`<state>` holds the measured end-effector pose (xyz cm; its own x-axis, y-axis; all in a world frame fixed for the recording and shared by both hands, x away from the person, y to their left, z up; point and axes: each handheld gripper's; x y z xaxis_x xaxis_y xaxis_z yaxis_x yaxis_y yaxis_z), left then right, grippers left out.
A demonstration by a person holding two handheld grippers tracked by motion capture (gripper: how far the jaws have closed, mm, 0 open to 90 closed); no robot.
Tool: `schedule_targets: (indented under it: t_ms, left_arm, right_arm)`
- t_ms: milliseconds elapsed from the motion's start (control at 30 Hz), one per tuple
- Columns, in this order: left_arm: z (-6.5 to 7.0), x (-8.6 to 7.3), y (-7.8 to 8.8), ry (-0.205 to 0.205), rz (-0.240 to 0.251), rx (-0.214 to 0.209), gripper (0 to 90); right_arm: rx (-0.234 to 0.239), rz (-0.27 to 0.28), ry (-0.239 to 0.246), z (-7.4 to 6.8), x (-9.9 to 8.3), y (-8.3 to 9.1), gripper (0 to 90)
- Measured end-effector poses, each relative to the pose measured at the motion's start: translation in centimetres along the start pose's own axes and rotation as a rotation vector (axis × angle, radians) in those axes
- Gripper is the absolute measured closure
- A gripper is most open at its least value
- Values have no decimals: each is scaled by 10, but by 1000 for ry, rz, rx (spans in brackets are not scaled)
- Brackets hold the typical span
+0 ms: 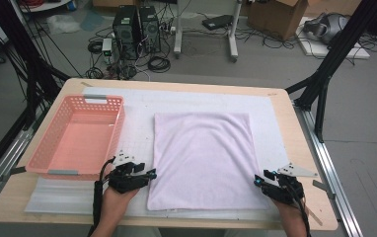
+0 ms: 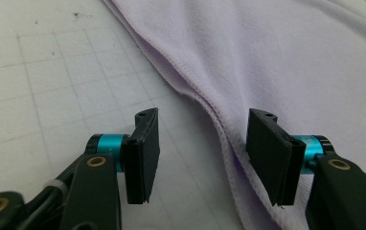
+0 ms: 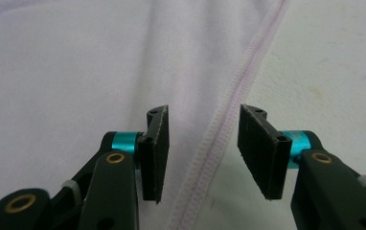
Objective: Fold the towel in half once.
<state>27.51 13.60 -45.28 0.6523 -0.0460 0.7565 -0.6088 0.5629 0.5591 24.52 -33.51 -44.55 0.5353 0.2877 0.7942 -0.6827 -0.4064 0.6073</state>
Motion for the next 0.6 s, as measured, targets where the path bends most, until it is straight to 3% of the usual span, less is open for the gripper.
schedule_targets:
  t_ms: [100,200,333,400,467,600]
  left_arm:
    - [1,4,-6,-11,-6,-2,453]
    - [4,6,-10,-48,-13,16,475]
    - [9,5,-11,-92,-14,87,630]
    - [8,5,-10,-82,-16,94,719]
    - [6,5,-10,-57,-19,70,810]
    - [6,5,-9,-30,-15,65,854]
  right_arm:
    - [8,-30,4,-3,2,-11,557]
    - [-19,-40,37,-7,3,-13,663]
    - [-7,-37,-14,-2,3,-13,798]
    - [-5,-36,-12,-2,3,-13,818]
    - [-11,-37,-4,-4,3,-13,834]
    - [-21,-32,3,-5,2,-12,855]
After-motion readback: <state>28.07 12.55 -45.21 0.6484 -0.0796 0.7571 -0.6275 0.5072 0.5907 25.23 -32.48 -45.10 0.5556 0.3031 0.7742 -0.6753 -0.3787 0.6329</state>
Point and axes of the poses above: each handheld gripper's, and its own axes: y roughly backward along the jaws, x roughly out of its top, z roughly to its right, and after that the axes turned 5 degrees about y, right-handed
